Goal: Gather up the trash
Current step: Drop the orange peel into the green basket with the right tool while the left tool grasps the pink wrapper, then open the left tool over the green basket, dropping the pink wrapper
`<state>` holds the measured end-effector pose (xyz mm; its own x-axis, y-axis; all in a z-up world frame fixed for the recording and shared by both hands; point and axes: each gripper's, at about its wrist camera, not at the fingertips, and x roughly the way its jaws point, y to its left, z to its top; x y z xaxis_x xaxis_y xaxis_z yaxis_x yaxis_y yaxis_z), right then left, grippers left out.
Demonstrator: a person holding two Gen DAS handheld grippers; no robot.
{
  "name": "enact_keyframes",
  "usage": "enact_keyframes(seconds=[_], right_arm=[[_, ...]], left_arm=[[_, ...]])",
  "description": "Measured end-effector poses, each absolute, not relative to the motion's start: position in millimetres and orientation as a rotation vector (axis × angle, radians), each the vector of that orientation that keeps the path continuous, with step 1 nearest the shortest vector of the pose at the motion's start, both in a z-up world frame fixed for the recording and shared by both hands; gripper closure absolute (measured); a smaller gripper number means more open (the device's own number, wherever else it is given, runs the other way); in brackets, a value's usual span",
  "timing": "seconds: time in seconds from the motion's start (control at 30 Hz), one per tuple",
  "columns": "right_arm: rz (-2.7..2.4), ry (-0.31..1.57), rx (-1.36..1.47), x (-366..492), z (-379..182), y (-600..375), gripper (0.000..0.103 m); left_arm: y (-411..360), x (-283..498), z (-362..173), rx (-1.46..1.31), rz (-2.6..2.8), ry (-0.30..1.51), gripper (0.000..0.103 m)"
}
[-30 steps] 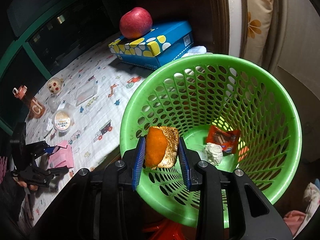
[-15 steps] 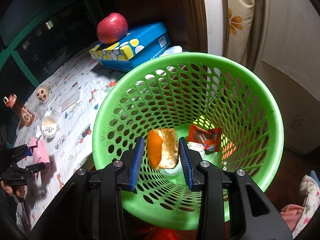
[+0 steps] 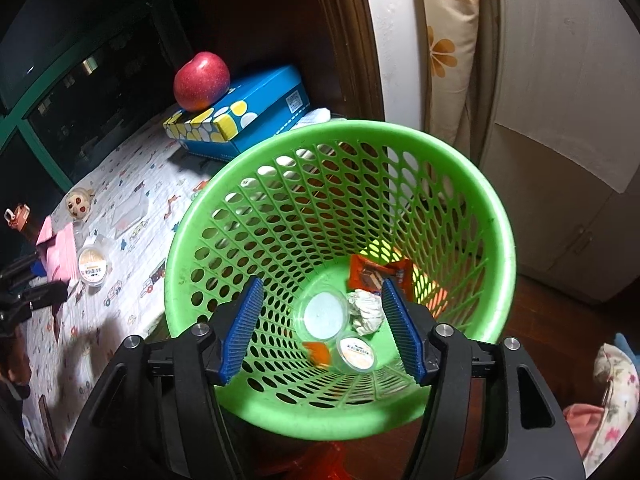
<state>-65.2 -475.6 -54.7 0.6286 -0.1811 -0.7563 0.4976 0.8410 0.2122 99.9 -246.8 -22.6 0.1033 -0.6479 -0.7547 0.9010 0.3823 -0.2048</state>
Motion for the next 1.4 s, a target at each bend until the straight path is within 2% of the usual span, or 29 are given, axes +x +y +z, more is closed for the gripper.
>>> enact_keyframes(seconds=[0.57,0.7,0.73,0.77,1.23,1.3,1.4], right_arm=[[-0.452,0.742,0.398,-100,-42,-479,0.033],[-0.456,0.741,0.41,-105,-44,-481,0.033],[-0.456,0.741,0.412,-105,-44,-482,0.033],[-0.456,0.741,0.413,-105,-44,-482,0.033],[-0.4,0.729,0.395,-91,-37,-463,0.032],[-0.38,0.73,0.383,-84,-35,-456,0.028],[-0.344,0.734,0.365,-72,-32,-443,0.028]], left_arm=[[-367,75,-23,0.321,-1.234,0.965,0.043],[-379,71,-25,0.297,-1.247,0.975,0.033],[-380,71,-25,0.291,-1.247,0.978,0.026],[-381,71,-25,0.282,-1.241,0.979,0.021],[-324,79,-6,0.231,-1.122,0.892,0.02],[-308,84,-4,0.226,-1.075,0.88,0.02],[-283,93,-4,0.215,-0.999,0.864,0.02]])
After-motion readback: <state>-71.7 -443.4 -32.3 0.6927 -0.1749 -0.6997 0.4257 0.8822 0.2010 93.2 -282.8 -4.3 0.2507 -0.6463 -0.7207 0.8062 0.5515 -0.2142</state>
